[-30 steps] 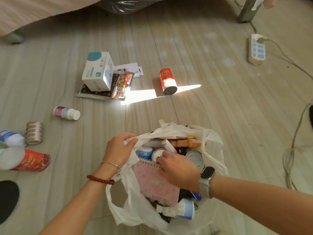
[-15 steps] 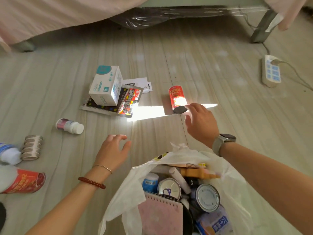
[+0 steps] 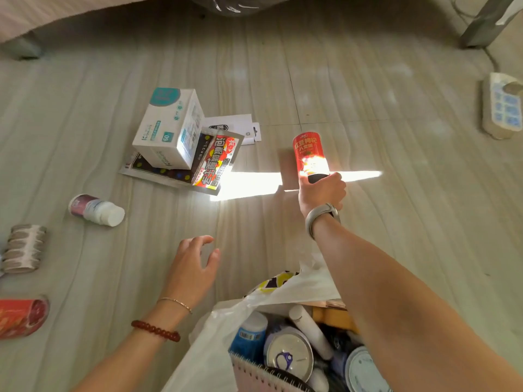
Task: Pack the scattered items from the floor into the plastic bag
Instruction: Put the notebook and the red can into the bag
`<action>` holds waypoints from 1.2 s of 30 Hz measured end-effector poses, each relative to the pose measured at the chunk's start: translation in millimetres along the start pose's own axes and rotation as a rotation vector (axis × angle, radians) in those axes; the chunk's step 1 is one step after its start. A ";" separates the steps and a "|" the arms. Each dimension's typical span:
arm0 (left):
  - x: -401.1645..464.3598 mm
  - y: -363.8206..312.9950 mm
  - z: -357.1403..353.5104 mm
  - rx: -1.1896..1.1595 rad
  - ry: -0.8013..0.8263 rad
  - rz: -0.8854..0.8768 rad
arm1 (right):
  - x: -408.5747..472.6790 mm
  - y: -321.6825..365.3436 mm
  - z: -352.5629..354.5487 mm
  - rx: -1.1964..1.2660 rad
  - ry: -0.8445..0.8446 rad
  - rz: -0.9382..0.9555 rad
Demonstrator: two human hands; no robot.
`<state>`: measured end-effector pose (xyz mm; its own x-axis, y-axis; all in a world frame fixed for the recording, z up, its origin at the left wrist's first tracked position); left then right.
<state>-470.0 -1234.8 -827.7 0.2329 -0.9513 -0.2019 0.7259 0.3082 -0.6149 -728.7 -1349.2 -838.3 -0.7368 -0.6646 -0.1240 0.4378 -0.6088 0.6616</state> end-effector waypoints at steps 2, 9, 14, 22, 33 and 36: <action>-1.3 2.3 -2.1 0.007 0.003 0.001 | -2.6 0.1 5.0 -0.051 -0.032 0.061; -5.1 1.3 -1.1 -0.020 -0.029 0.007 | -42.4 -32.9 22.0 -0.147 0.180 0.200; -11.1 -8.1 3.8 -0.061 -0.038 -0.020 | -58.4 -44.7 28.0 -0.243 0.475 0.357; -11.8 -39.8 37.1 -0.150 -0.040 -0.118 | -65.8 -4.4 94.8 0.262 0.468 0.293; -71.3 -74.4 21.1 0.212 0.501 -0.191 | -130.3 -14.9 169.4 -0.314 1.131 0.771; -79.3 -76.2 14.9 0.287 0.385 -0.254 | -145.1 -34.2 170.3 -0.476 1.143 0.900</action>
<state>-534.2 -1182.9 -753.5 -0.1872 -0.9091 -0.3721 0.8887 0.0046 -0.4584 -724.5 -1158.2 -717.1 0.5364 -0.7095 -0.4571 0.7921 0.2364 0.5627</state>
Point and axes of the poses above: each hand's wrist, its own x-axis towards the middle knuckle, its own z-axis out of the back of the hand, y = z × x, the point moved 7 cm from there along x, towards the middle knuckle, and after that the axes turned 6 degrees about -y, right-handed, at the moved point
